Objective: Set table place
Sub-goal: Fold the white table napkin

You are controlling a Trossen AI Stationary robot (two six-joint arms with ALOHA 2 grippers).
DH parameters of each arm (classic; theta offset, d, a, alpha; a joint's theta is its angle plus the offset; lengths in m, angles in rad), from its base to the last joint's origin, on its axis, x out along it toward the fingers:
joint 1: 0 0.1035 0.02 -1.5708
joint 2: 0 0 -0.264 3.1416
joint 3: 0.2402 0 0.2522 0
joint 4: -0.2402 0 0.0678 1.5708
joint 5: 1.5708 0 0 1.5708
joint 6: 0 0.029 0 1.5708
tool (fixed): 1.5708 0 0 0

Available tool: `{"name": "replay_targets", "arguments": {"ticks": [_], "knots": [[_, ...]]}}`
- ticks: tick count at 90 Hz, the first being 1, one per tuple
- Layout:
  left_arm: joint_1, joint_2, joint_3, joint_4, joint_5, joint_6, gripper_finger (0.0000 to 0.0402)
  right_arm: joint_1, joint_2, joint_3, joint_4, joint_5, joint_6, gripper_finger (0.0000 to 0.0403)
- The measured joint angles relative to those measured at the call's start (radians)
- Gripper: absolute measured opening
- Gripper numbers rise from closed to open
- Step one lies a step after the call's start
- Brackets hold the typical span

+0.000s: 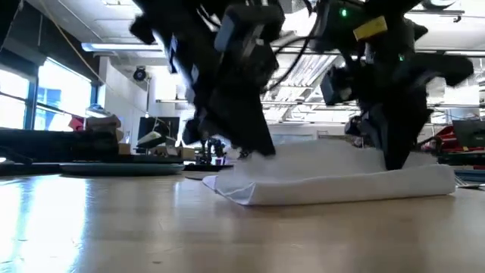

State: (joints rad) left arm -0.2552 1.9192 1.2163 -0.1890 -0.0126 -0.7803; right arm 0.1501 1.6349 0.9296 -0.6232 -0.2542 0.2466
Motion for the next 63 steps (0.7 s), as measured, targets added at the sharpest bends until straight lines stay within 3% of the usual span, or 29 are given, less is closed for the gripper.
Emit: {"name": "replay_targets", "arguments": {"ticks": [27, 48, 63], "knots": [[-0.016, -0.185, 0.002, -0.211, -0.112, 0.048, 0.0000, -0.016, -0.058, 0.075, -0.050, -0.034, 0.067, 0.0000], [0.018, -0.167, 0.002, -0.255, -0.131, 0.151, 0.0000, -0.075, -0.057, 0.077, -0.047, 0.131, 0.164, 0.0000], [0.036, -0.163, 0.001, -0.251, -0.107, 0.154, 0.0001, -0.095, -0.067, 0.092, -0.091, 0.070, 0.136, 0.0000]]}}
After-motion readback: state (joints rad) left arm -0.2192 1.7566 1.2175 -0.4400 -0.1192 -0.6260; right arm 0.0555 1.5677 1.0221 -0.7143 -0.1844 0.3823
